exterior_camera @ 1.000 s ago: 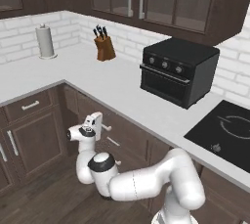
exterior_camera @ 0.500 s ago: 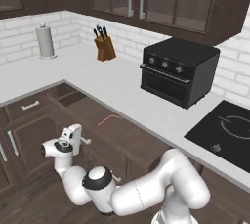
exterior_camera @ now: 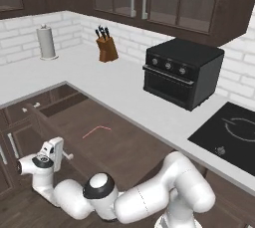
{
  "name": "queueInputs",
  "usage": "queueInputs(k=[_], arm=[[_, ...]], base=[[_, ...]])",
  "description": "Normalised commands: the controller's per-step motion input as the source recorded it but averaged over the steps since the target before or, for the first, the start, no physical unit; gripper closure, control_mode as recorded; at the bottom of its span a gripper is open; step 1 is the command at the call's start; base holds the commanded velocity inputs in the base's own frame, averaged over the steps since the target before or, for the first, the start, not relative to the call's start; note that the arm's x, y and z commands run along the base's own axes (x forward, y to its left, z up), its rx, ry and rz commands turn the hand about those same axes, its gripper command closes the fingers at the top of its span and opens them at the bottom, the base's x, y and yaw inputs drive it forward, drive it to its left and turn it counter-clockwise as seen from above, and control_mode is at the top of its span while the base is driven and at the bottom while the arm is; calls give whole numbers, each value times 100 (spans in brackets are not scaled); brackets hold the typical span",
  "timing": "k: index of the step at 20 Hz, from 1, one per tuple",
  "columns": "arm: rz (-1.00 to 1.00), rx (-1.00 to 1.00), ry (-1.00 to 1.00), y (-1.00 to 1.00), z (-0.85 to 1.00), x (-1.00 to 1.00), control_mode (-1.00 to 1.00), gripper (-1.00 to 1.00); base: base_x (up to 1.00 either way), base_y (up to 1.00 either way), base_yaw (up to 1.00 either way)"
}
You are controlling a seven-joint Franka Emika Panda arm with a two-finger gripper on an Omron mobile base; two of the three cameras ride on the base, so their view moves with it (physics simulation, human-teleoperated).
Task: Take a straw from the drawer in front and place it inside the glass cup on the dining counter.
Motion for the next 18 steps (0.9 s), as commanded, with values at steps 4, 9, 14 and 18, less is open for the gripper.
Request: queueInputs(k=[4,9,14,18], arm=[[0,15,0,19,83,-80,-100,-100],[0,27,7,0,100,-72,-100,-100],[0,38,20,0,92,-81,-100,-100],[-4,40,15,-59,100,-61,-100,-100]], base=[[0,0,0],[0,0,0],[0,0,0],[0,0,0]])
